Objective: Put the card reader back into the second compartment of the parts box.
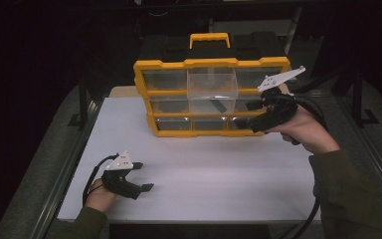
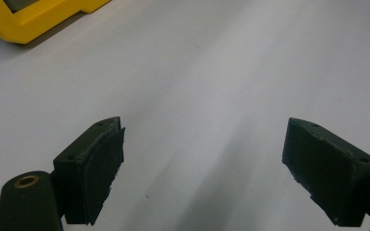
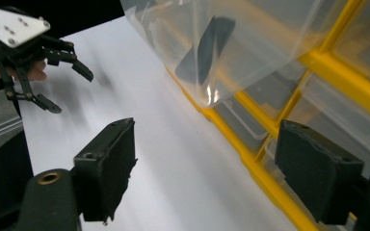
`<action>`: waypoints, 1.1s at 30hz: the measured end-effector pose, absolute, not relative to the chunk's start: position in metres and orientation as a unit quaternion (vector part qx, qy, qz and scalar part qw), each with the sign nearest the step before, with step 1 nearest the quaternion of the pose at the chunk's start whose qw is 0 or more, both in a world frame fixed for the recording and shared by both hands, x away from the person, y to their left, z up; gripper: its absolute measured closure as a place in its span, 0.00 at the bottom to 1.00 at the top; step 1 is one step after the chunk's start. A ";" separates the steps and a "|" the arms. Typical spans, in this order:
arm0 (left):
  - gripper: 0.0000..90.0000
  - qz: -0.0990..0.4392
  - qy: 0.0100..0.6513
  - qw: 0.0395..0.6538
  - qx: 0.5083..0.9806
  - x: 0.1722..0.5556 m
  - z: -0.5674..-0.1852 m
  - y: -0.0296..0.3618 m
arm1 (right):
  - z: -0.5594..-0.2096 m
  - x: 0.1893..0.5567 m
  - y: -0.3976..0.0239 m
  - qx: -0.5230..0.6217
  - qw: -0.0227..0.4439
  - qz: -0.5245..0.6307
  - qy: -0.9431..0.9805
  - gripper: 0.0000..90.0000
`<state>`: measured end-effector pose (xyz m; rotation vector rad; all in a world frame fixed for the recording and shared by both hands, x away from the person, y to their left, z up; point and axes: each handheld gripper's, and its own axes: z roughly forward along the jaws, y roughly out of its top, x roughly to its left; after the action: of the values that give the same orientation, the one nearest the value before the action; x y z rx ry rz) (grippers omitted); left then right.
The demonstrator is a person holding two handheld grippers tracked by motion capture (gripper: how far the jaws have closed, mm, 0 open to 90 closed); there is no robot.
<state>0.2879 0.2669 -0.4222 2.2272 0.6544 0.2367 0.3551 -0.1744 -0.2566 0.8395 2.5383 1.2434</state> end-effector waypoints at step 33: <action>0.16 0.096 0.255 0.393 0.878 0.287 -0.421 0.267 | -0.357 0.325 -0.153 0.308 0.114 0.425 0.844 0.00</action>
<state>0.2872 0.2671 -0.4214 2.2282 0.6479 0.2426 0.3247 -0.1534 -0.3571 0.9034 2.4733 1.2451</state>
